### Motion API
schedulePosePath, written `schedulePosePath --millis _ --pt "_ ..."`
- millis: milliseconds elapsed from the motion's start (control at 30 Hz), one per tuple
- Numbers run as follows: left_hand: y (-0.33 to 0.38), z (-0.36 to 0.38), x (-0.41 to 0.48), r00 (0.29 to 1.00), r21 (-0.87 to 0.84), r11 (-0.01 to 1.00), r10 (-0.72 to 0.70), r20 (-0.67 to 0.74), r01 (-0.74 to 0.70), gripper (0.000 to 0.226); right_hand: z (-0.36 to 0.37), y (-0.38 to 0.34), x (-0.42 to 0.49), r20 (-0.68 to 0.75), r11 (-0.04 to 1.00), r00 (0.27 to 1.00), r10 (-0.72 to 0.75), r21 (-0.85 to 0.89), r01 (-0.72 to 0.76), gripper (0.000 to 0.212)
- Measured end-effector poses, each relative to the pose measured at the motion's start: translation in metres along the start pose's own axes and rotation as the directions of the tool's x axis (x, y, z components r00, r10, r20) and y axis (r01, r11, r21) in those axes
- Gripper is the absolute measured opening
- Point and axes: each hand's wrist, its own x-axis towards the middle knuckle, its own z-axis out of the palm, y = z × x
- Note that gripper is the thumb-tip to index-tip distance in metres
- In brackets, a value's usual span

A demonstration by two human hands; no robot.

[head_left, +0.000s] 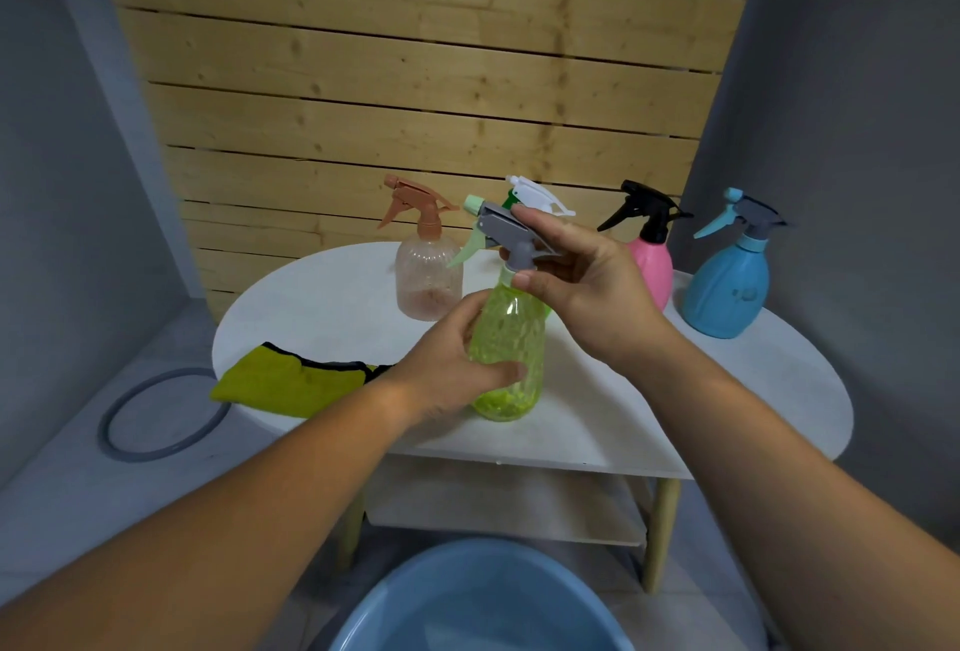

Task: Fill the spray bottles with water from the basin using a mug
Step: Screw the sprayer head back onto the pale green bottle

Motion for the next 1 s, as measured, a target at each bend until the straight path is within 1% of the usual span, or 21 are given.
schedulePosePath --millis 33,100,133,167,200,267,300,333,400,433,467,567,600,633,733,767,867,900,1000 --pt "0.000 -0.001 0.000 1.000 0.003 1.000 0.013 -0.006 -0.013 0.071 0.000 -0.001 0.000 0.004 1.000 1.000 -0.001 0.000 0.001 0.065" --pt "-0.001 0.000 0.001 0.994 0.100 0.994 0.063 -0.092 -0.054 0.069 0.000 -0.001 0.000 0.010 1.000 1.000 -0.002 -0.001 0.002 0.065" --pt "-0.001 0.003 0.001 0.988 0.144 0.988 0.080 -0.131 -0.061 0.072 0.001 -0.001 -0.001 0.012 1.000 1.000 -0.002 0.000 0.002 0.065" --pt "-0.002 0.006 0.001 0.987 0.153 0.987 0.079 -0.138 -0.057 0.075 0.001 -0.001 -0.001 0.012 1.000 1.000 -0.001 0.001 0.001 0.065" --pt "-0.004 0.008 0.001 0.993 0.109 0.993 0.054 -0.110 -0.042 0.076 0.000 -0.002 -0.001 0.012 1.000 1.000 -0.001 0.002 0.001 0.065" --pt "-0.005 0.005 0.002 1.000 -0.037 0.999 -0.011 0.000 0.011 0.072 0.001 -0.002 -0.001 0.012 1.000 1.000 0.000 0.003 0.000 0.065" --pt "-0.004 0.002 0.002 0.999 -0.076 0.997 -0.016 0.034 0.019 0.069 0.000 -0.002 -0.001 0.010 1.000 1.000 0.003 0.003 -0.003 0.065" --pt "-0.004 -0.002 0.003 0.999 -0.066 0.998 -0.006 0.032 0.008 0.067 0.001 -0.002 -0.001 0.008 1.000 1.000 0.006 0.000 -0.006 0.065" --pt "-0.003 -0.004 0.005 0.999 0.034 0.999 0.032 -0.043 -0.031 0.063 0.000 -0.002 -0.001 -0.002 1.000 1.000 0.009 -0.004 -0.009 0.065" --pt "-0.003 -0.003 0.004 0.996 0.084 0.996 0.040 -0.084 -0.033 0.064 0.000 -0.002 -0.001 -0.006 1.000 1.000 0.011 -0.004 -0.011 0.064" --pt "-0.003 -0.002 0.003 0.995 0.095 0.995 0.040 -0.094 -0.031 0.066 0.000 -0.003 -0.001 -0.010 1.000 1.000 0.012 -0.003 -0.012 0.064" --pt "-0.005 -0.001 0.003 1.000 -0.043 0.999 -0.004 0.019 0.005 0.067 0.000 -0.003 -0.001 -0.014 1.000 1.000 0.009 -0.001 -0.009 0.064" --pt "-0.005 -0.002 0.002 0.999 -0.060 0.998 -0.001 0.032 0.003 0.066 0.000 -0.003 -0.001 -0.012 1.000 1.000 0.011 -0.003 -0.011 0.064" --pt "-0.005 -0.004 0.002 1.000 -0.039 0.999 0.008 0.009 -0.008 0.066 0.001 -0.003 -0.001 -0.010 1.000 1.000 0.013 -0.002 -0.013 0.064" --pt "-0.002 0.002 0.001 0.993 0.114 0.993 0.054 -0.102 -0.042 0.070 0.000 -0.003 -0.002 -0.010 1.000 1.000 0.020 0.008 -0.020 0.064" --pt "-0.002 0.004 0.001 0.994 0.109 0.993 0.048 -0.099 -0.037 0.073 0.000 -0.003 -0.002 -0.011 1.000 1.000 0.021 0.008 -0.021 0.064" --pt "0.000 0.006 0.001 1.000 -0.068 0.998 -0.014 0.015 0.015 0.067 0.002 -0.003 -0.002 -0.010 1.000 1.000 0.010 -0.009 -0.010 0.064" --pt "0.000 0.004 0.002 0.999 -0.098 0.995 -0.019 0.033 0.022 0.066 0.002 -0.003 -0.003 -0.005 1.000 1.000 0.008 -0.022 -0.008 0.064" --pt "0.001 0.000 0.003 1.000 -0.110 0.994 0.003 0.026 0.000 0.062 0.000 -0.002 -0.004 0.022 0.998 1.000 0.002 -0.064 -0.001 0.064"
